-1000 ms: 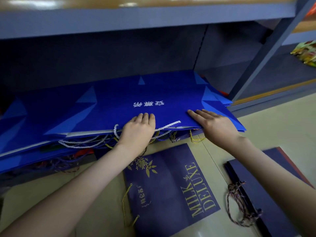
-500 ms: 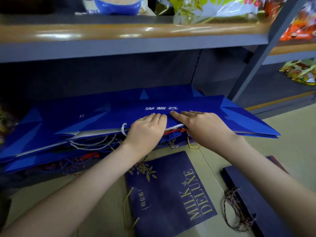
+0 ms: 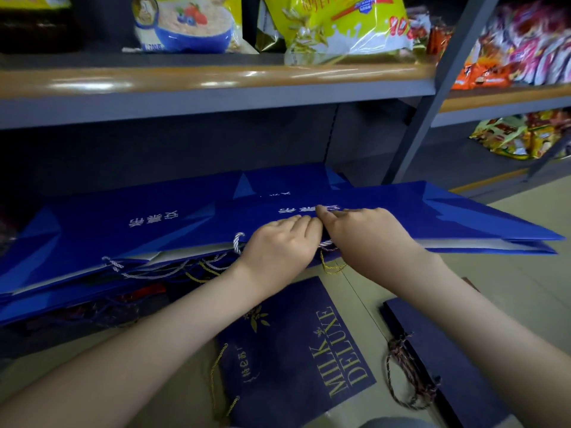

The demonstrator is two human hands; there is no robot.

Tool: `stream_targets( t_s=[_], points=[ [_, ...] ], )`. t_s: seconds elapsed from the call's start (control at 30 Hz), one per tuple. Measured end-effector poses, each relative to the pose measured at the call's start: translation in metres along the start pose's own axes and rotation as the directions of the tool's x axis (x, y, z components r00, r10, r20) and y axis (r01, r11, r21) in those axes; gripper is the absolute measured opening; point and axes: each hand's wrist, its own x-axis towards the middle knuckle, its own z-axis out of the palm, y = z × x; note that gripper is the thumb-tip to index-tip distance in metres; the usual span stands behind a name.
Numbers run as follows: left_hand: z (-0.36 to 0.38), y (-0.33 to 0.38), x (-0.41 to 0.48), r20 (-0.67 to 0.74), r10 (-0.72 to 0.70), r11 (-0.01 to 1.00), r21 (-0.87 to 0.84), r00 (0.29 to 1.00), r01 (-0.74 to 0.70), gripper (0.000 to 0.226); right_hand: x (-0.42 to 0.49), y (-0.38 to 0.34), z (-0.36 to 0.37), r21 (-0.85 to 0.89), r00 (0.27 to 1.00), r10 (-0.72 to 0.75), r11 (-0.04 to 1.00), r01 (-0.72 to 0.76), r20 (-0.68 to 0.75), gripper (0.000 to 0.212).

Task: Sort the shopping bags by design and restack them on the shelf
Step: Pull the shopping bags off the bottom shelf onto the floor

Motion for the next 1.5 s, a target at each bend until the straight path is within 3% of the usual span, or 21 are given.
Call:
stream_targets(
  t_s=[0.07, 0.13, 0.2, 0.3, 0.43, 0.5, 0.57, 0.7, 0.8, 0.93, 1.03, 1.17, 1.3, 1.5],
  points=[
    [0.005, -0.002, 0.001, 0.118, 0.018, 0.996, -0.088, 0.993, -0.008, 0.024, 0.000, 0.005, 0.012, -0.010, 0.998, -0.006, 1.000, 0.006, 0.055, 0.067],
    [0.005, -0.003, 0.001, 0.222, -0.016, 0.987, -0.154, 0.975, 0.051, 0.046, -0.003, 0.014, 0.025, 0.002, 0.996, 0.023, 1.000, -0.023, 0.091, 0.069],
    [0.008, -0.005, -0.002, 0.270, -0.027, 0.992, -0.108, 0.962, 0.058, 0.058, -0.012, 0.027, 0.036, 0.005, 0.991, 0.073, 0.997, -0.073, 0.110, 0.070],
    [0.025, -0.006, -0.005, 0.311, 0.022, 0.999, 0.038, 0.950, -0.035, 0.058, -0.031, 0.038, 0.051, 0.017, 0.972, 0.174, 0.984, -0.179, 0.156, 0.069],
    [0.059, 0.009, -0.003, 0.167, 0.202, 0.979, -0.021, 0.965, -0.201, 0.033, -0.057, 0.050, 0.086, 0.021, 0.968, 0.243, 0.970, -0.243, -0.061, 0.078],
    [0.073, 0.024, 0.003, 0.112, 0.267, 0.963, -0.073, 0.957, -0.260, 0.041, -0.074, 0.059, 0.112, 0.045, 0.949, 0.265, 0.964, -0.262, -0.171, 0.065],
    [0.085, 0.042, 0.009, 0.063, 0.321, 0.944, -0.108, 0.945, -0.313, 0.039, -0.097, 0.066, 0.129, 0.046, 0.938, 0.303, 0.953, -0.300, -0.167, 0.043],
    [0.104, 0.080, 0.019, -0.090, 0.430, 0.882, -0.172, 0.898, -0.439, 0.028, -0.141, 0.075, 0.151, 0.084, 0.915, 0.394, 0.918, -0.387, -0.084, 0.053],
    [0.116, 0.105, 0.033, -0.167, 0.471, 0.843, -0.202, 0.866, -0.498, 0.026, -0.171, 0.082, 0.166, 0.109, 0.882, 0.470, 0.878, -0.465, -0.022, 0.046],
    [0.135, 0.129, 0.048, -0.156, 0.485, 0.819, -0.266, 0.861, -0.509, 0.026, -0.200, 0.101, 0.180, 0.154, 0.831, 0.550, 0.817, -0.556, 0.083, 0.075],
    [0.147, 0.142, 0.042, -0.135, 0.533, 0.787, -0.284, 0.836, -0.547, 0.028, -0.214, 0.112, 0.198, 0.145, 0.863, 0.503, 0.851, -0.505, 0.052, 0.051],
    [0.155, 0.171, 0.036, -0.119, 0.541, 0.776, -0.310, 0.833, -0.549, 0.025, -0.234, 0.121, 0.218, 0.159, 0.869, 0.490, 0.855, -0.494, 0.063, 0.056],
    [0.159, 0.203, 0.056, -0.115, 0.558, 0.761, -0.324, 0.822, -0.561, 0.021, -0.261, 0.129, 0.231, 0.211, 0.824, 0.558, 0.798, -0.565, 0.100, 0.081],
    [0.163, 0.248, 0.087, -0.128, 0.601, 0.727, -0.325, 0.789, -0.606, 0.024, -0.307, 0.141, 0.241, 0.216, 0.757, 0.648, 0.730, -0.648, 0.081, 0.064]
  ],
)
